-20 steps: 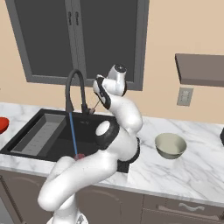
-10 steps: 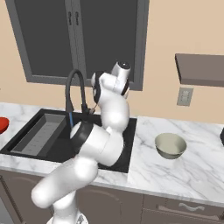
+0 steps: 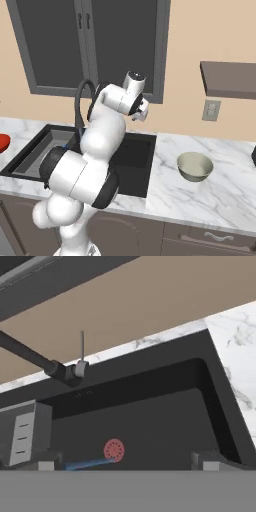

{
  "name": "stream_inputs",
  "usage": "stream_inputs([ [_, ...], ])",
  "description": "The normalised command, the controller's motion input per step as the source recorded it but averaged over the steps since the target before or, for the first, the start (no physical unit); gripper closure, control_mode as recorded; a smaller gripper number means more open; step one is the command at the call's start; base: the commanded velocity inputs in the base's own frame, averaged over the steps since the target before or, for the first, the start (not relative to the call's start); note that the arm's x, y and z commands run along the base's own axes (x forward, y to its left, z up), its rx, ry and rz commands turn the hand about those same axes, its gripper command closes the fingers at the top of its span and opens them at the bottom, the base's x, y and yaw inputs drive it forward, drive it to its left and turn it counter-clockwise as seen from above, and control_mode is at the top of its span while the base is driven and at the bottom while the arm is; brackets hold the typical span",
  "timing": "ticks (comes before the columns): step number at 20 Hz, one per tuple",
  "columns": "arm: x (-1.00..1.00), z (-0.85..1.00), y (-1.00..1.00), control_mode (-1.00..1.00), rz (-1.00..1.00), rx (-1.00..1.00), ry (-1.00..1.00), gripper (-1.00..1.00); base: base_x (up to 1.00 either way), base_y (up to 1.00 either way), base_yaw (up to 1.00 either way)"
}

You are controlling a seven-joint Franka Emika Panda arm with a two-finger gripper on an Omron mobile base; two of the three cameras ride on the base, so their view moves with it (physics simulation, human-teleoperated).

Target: Rinse each bowl for a few seconds and place them down in the sink or on the counter.

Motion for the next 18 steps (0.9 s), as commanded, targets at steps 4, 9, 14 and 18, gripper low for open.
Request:
stream_inputs([
  [4, -0.67, 0.11, -0.10, -1.00, 0.00, -0.16, -0.05, -1.00, 0.00, 0.00, 0.00],
  [9, -0.52, 0.23, -0.26, -1.00, 0.00, -0.11, 0.00, -1.00, 0.00, 0.00, 0.00],
  [14, -0.47, 0.25, -0.20, -1.00, 0.00, -0.09, 0.00, -1.00, 0.00, 0.00, 0.00],
  [18, -0.41, 0.16, -0.15, -1.00, 0.00, -0.07, 0.03, -1.00, 0.00, 0.00, 0.00],
])
